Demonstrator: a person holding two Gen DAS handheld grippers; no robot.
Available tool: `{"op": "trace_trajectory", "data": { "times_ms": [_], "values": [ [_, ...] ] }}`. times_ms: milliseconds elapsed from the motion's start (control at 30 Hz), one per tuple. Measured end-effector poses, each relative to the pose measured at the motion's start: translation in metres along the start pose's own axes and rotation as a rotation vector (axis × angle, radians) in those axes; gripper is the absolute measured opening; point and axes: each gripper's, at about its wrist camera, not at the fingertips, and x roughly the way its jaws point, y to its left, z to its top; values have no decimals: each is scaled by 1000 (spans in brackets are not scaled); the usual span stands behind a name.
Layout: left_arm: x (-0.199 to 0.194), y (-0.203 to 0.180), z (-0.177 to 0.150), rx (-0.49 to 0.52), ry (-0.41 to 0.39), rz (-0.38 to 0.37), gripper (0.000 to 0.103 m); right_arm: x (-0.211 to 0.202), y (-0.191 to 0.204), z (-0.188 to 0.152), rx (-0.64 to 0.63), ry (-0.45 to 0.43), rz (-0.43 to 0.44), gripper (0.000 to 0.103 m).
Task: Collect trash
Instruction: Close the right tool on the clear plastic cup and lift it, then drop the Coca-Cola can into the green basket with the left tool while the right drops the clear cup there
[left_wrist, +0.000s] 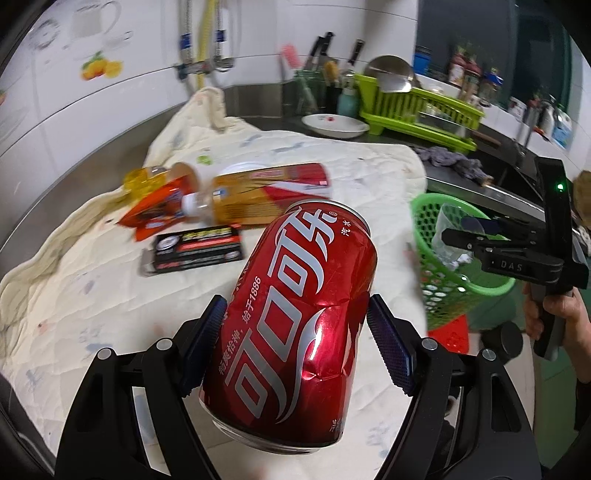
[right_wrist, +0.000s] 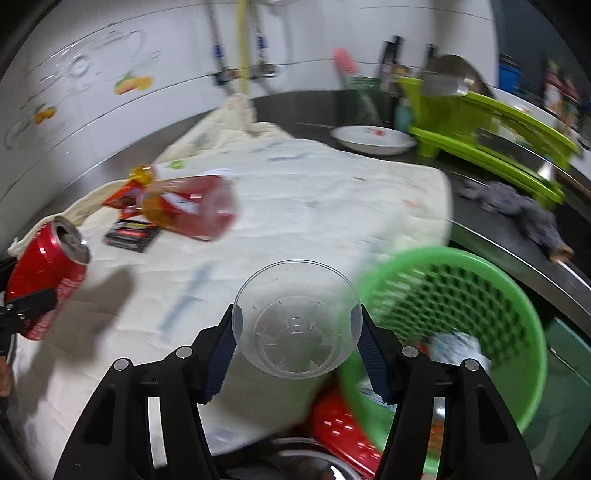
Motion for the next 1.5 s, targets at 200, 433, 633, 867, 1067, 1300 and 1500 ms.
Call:
{"op": "trace_trajectory", "data": {
  "times_ms": [200, 433, 633, 867, 1067, 1300, 1500],
  "values": [
    [13, -33, 8, 47, 13, -51, 76, -11, -52, -16, 66, 16, -104, 60],
    [26, -66, 19, 86, 23, -99, 76, -10, -91, -33, 122, 47, -170, 60],
    [37, -89, 28, 117, 38, -121, 76, -2, -109, -44, 155, 73, -192, 61],
    [57, -113, 43, 138, 59, -150, 76, -2, -121, -50, 188, 72, -196, 72],
    [82, -140, 58, 152, 86, -180, 76, -15, -130, -54, 198, 52, -201, 76],
    [114, -179, 72, 182, 117, -209, 76, -37, -138, -62, 198, 23, -211, 80],
    [147, -204, 81, 172, 160, -234, 76, -54, -146, -70, 208, 9, -225, 82]
  ]
}}
